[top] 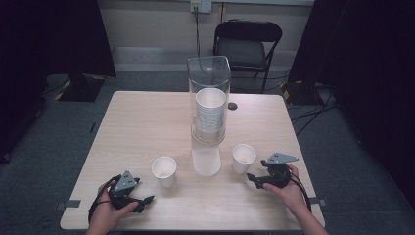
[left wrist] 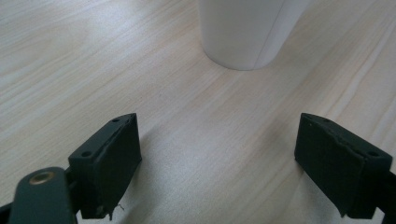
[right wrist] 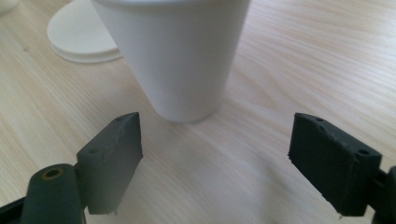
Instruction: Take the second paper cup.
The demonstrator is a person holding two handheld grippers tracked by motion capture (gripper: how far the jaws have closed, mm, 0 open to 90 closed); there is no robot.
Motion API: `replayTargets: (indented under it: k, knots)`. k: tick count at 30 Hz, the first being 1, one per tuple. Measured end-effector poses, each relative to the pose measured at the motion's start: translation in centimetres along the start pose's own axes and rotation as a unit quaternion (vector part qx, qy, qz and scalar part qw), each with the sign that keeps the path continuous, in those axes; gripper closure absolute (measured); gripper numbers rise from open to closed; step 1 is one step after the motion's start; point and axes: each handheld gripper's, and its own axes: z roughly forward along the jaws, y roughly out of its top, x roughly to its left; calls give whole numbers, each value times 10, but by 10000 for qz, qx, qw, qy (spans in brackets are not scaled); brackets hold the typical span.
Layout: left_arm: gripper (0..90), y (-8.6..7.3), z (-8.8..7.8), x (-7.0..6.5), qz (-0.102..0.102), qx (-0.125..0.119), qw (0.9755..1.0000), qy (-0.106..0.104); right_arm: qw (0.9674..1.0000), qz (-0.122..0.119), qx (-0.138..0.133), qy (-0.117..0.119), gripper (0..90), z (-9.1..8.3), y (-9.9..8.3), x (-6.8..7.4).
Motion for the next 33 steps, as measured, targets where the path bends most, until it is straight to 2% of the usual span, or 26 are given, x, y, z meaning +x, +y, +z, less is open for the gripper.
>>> replayTargets:
  k: [7,14,21,29,33]
  knots:
    - [139,0,0,0,0,0,10000,0,10000,-26,-23,4,169,-11,-6,-4]
    - [139,0,0,0,0,0,10000,0,10000,96,7,-18,172,-22,-22,-12]
    - [139,0,0,0,0,0,10000,0,10000,23,34,-65,174,-34,-29,-17]
    - [139,0,0,0,3,1,10000,0,9997,214,29,-69,179,-41,-47,-24]
    - [139,0,0,0,2,1,10000,0,9997,209,61,-104,181,-45,-53,-28]
